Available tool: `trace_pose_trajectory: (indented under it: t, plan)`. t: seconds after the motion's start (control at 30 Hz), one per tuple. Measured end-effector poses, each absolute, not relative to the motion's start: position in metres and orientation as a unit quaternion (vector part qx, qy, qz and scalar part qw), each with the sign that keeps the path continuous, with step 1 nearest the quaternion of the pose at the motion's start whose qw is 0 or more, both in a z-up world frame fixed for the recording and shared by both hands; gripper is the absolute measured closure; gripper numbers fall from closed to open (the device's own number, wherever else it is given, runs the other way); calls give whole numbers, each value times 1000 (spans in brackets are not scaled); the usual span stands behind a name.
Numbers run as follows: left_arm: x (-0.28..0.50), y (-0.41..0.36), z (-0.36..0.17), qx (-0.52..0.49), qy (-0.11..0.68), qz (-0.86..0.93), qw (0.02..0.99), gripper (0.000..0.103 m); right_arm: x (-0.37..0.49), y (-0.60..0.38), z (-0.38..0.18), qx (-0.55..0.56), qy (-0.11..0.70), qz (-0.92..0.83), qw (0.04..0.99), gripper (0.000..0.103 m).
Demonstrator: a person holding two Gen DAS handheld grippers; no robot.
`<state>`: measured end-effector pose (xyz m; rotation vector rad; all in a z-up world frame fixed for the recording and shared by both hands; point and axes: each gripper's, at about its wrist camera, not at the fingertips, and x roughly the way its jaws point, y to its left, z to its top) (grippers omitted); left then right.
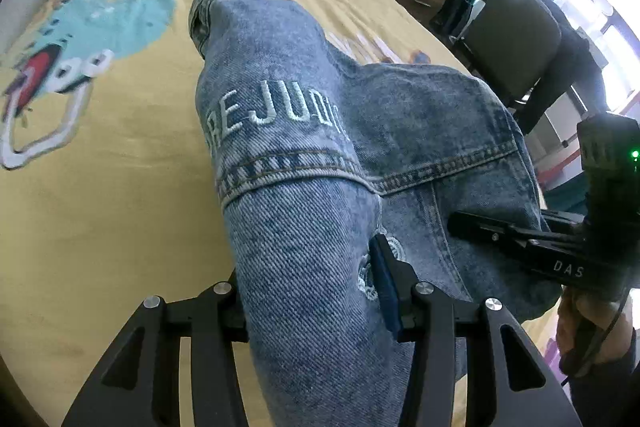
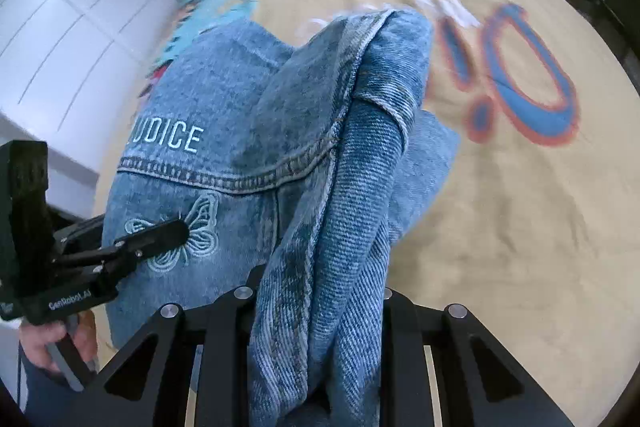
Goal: Fold large clothes
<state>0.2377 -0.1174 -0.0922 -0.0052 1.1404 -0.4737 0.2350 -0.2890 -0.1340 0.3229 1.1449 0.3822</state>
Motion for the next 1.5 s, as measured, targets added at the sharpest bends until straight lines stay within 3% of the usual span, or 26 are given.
trace_pose_trajectory:
  t: [0.17,0.3,0.4,0.47,0.6,0.7,0.73,0.8,0.83,0.93,1.13,1.5]
  plan:
    - [219,-75,-97,3,534,-197,822,61,230,-234,-143,140,537,198,808,79]
    - [208,-51,-134,-5,561,-176,809,60,225,-205,-173,118,559,190,798,78]
    - [200,-43,-164,-25,576,-162,801,55,219,-188,-199,88,572,172,797,76]
    - [197,-46,-163,-15,560,-156,813,46,219,-187,-202,85,570,165,801,73]
    - [205,-49,-162,-16,569,-137,811,41,226,-180,-204,72,587,140,794,52]
    - [212,-37,-157,-30,572,-128,810,34,228,-170,-198,39,574,133,807,43]
    - [214,-37,-156,-30,568,-121,813,28,222,-169,-197,34,569,130,812,39]
    - [215,-34,-150,-23,557,-105,824,16,213,-177,-185,30,551,129,824,16]
    - [210,-27,-146,-22,552,-99,828,3,208,-178,-178,26,536,132,833,14]
    - [199,-13,-129,-36,534,-88,840,1,191,-184,-164,11,506,129,853,1]
    - [173,-7,-127,-21,523,-79,849,1,158,-199,-143,13,460,104,882,0]
    - [140,1,-163,-5,489,-83,868,0,136,-237,-209,49,482,48,873,0]
